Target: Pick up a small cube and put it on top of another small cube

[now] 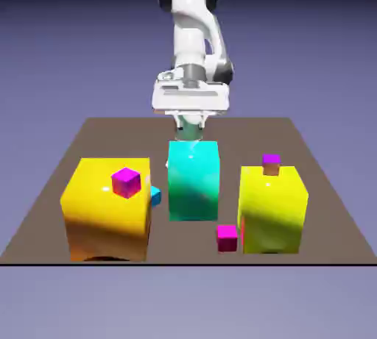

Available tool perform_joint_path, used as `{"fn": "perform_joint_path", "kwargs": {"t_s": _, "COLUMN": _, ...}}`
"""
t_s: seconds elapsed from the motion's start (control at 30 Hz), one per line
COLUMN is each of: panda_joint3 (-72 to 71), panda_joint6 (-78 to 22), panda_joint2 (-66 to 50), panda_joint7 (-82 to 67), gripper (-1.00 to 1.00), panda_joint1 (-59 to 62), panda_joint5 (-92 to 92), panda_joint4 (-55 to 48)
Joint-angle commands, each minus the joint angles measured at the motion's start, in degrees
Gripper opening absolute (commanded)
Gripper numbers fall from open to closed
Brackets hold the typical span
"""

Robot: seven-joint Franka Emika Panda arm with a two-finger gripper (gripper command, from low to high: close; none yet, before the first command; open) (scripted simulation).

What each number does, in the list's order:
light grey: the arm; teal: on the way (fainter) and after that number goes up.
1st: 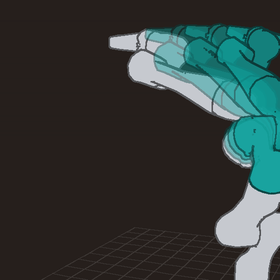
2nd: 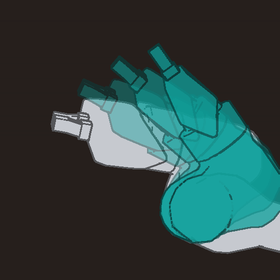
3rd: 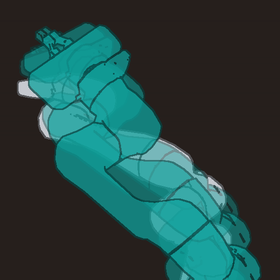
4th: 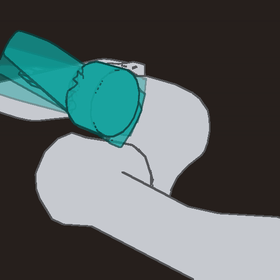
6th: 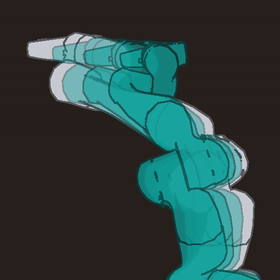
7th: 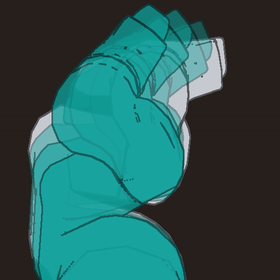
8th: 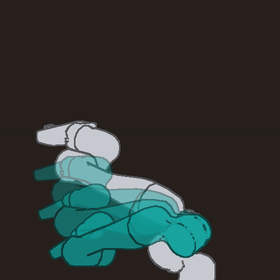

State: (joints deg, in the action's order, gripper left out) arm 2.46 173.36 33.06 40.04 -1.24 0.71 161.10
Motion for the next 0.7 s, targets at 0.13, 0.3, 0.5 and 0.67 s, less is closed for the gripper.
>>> {"fn": "perform_joint_path", "kwargs": {"t_s": 0.13, "panda_joint3": 9.6, "panda_joint6": -3.7, "panda_joint2": 1.6, "panda_joint7": -12.5, "gripper": 0.00, "panda_joint1": -1.2, "panda_joint5": 4.4, "panda_joint4": 0.0}}
{"fn": "perform_joint_path", "kwargs": {"t_s": 0.3, "panda_joint3": 19.4, "panda_joint6": -7.3, "panda_joint2": 3.0, "panda_joint7": -24.9, "gripper": 0.00, "panda_joint1": -2.4, "panda_joint5": 8.9, "panda_joint4": 0.1}}
{"fn": "perform_joint_path", "kwargs": {"t_s": 0.5, "panda_joint3": 31.3, "panda_joint6": -11.7, "panda_joint2": 4.8, "panda_joint7": -39.9, "gripper": 0.00, "panda_joint1": -3.9, "panda_joint5": 14.4, "panda_joint4": 0.1}}
{"fn": "perform_joint_path", "kwargs": {"t_s": 0.67, "panda_joint3": 41.1, "panda_joint6": -15.3, "panda_joint2": 6.3, "panda_joint7": -52.3, "gripper": 0.00, "panda_joint1": -5.1, "panda_joint5": 18.9, "panda_joint4": 0.2}}
